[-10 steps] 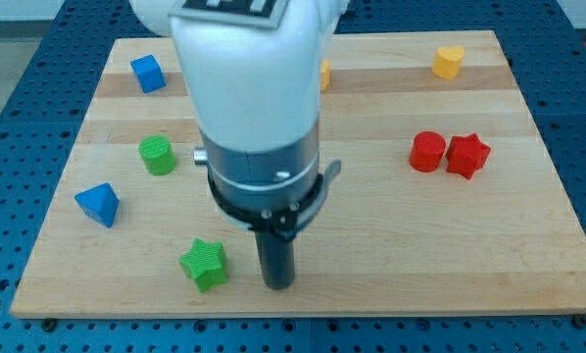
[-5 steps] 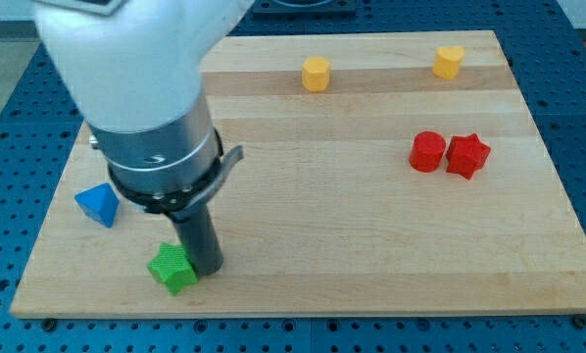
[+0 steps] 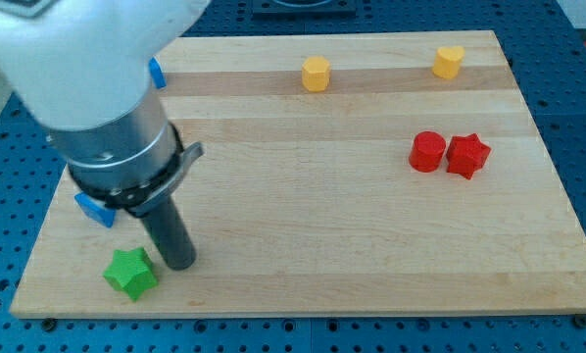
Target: Slide the green blocks vertical to each other
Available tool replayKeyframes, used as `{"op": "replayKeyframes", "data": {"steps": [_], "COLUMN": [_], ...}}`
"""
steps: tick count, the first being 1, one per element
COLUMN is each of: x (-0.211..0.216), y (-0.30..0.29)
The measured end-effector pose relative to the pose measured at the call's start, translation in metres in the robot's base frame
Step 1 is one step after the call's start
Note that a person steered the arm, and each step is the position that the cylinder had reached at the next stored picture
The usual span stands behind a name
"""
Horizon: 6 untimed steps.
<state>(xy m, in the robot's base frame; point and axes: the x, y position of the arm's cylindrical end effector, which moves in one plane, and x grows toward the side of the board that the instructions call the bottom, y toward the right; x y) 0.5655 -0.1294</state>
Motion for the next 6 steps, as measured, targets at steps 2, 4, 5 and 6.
{"op": "replayKeyframes", "data": {"steps": [2,4,5,6], "x": [-0.047,-0.048,-0.048,-0.048], "y": [-0.006,-0.031,-0.044,-0.056]}}
